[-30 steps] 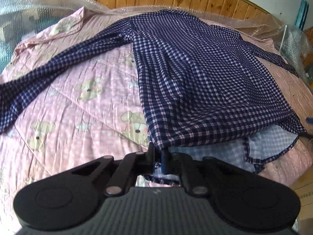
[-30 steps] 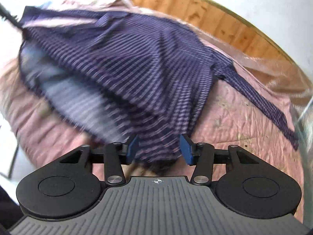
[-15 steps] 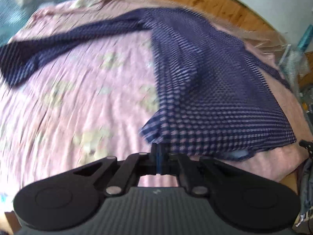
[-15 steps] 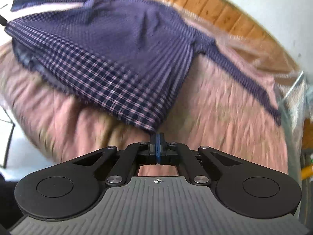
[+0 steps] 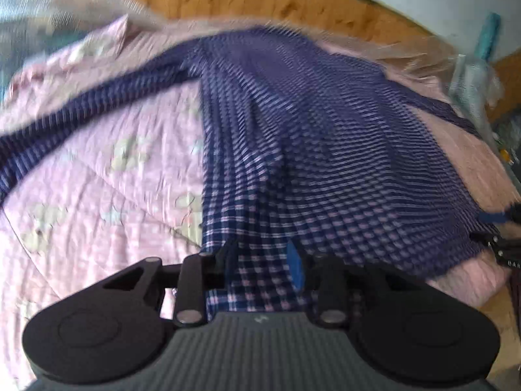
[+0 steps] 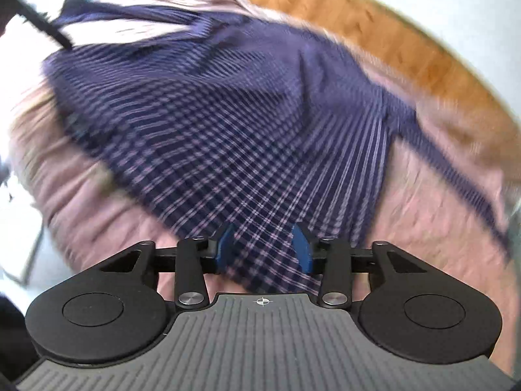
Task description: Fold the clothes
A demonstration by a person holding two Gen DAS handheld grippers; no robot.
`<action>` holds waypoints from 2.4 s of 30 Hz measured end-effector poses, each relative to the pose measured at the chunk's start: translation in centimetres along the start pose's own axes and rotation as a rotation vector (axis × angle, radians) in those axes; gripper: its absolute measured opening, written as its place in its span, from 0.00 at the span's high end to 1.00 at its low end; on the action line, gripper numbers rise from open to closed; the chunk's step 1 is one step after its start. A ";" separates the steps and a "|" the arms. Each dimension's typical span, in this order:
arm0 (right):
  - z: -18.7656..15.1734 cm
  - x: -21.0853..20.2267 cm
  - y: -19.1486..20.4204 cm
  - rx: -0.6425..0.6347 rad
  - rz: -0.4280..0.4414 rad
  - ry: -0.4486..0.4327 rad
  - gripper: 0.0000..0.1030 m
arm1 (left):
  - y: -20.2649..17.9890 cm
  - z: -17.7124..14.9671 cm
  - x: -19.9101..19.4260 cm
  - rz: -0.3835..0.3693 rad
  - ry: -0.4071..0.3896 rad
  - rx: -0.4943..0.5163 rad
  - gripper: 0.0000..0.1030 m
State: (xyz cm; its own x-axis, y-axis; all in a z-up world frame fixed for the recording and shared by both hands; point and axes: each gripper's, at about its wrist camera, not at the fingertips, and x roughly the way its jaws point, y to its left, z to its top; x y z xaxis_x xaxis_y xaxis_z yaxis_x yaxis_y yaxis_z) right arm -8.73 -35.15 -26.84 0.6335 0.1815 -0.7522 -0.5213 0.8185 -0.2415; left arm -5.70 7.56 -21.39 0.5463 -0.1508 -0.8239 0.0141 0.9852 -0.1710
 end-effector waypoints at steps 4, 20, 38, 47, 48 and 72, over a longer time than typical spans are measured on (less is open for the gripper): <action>-1.9 0.7 -3.1 0.193 0.068 0.070 0.65 | 2.4 -2.0 0.0 -0.015 0.063 -0.092 0.89; 14.9 13.1 -15.0 0.100 0.136 0.078 0.70 | -3.9 17.6 13.3 0.081 0.060 -0.046 0.80; 25.3 26.2 -22.9 -0.077 0.258 0.113 0.67 | 0.5 25.1 17.0 0.273 0.079 -0.168 0.88; 22.4 27.3 -31.0 -0.067 0.254 0.314 0.62 | 6.5 27.9 13.1 0.312 0.073 -0.165 0.85; 23.2 27.1 -31.3 -0.068 0.249 0.305 0.62 | 6.5 29.0 12.6 0.289 0.053 -0.157 0.84; 33.2 39.0 -37.5 0.095 -0.040 0.214 1.00 | 10.1 44.2 27.0 0.293 -0.086 -0.020 0.97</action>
State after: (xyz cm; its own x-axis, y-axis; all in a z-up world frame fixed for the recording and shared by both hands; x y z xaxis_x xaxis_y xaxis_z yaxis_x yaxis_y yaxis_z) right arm 54.45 -40.66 -26.77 0.5119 0.0366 -0.8583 -0.4354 0.8723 -0.2225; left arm 46.17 17.05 -21.48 0.5934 0.1482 -0.7911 -0.1710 0.9837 0.0561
